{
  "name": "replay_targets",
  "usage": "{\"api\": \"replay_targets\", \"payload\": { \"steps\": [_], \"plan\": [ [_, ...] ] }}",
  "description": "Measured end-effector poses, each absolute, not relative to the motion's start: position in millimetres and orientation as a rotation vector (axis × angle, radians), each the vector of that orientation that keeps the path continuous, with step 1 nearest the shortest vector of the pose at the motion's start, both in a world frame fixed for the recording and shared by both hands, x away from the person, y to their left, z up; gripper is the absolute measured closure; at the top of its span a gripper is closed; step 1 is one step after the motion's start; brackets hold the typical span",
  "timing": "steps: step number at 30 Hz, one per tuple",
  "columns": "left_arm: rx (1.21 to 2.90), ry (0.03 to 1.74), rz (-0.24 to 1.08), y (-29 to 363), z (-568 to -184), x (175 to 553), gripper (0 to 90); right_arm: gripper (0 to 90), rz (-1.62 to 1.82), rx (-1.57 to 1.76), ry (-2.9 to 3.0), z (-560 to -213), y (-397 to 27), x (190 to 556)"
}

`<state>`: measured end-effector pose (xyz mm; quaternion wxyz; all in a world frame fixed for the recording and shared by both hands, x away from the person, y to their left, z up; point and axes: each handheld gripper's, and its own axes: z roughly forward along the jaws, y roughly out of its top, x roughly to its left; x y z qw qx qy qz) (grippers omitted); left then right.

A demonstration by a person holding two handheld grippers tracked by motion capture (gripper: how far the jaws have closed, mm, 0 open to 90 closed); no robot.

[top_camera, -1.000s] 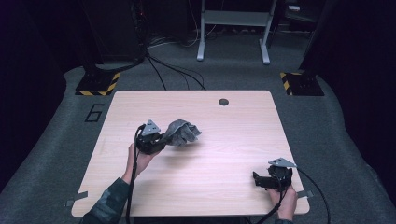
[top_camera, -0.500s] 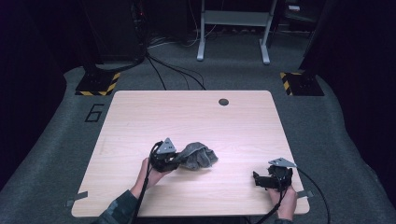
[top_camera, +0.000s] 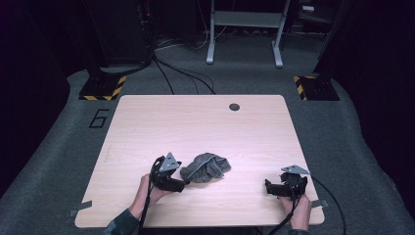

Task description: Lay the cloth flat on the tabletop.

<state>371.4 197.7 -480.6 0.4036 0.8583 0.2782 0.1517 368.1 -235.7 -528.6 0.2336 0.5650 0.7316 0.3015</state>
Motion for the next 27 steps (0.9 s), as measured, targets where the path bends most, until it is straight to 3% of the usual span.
{"api": "replay_targets", "payload": {
  "steps": [8, 16, 27],
  "plan": [
    [2.163, 0.740, 0.473, 200, -491, 354, 26.1, 7.4, 0.946, 1.529, 2.048, -516, -216, 377],
    [2.161, 0.683, 0.502, 195, -487, 341, 40.3, 14.7, 1.072, 1.399, 2.184, -492, -164, 397],
    [2.183, 0.695, 0.458, 186, -495, 362, 54.4, 30.0, 1.049, 1.357, 2.314, -499, -111, 430]
  ]
}}
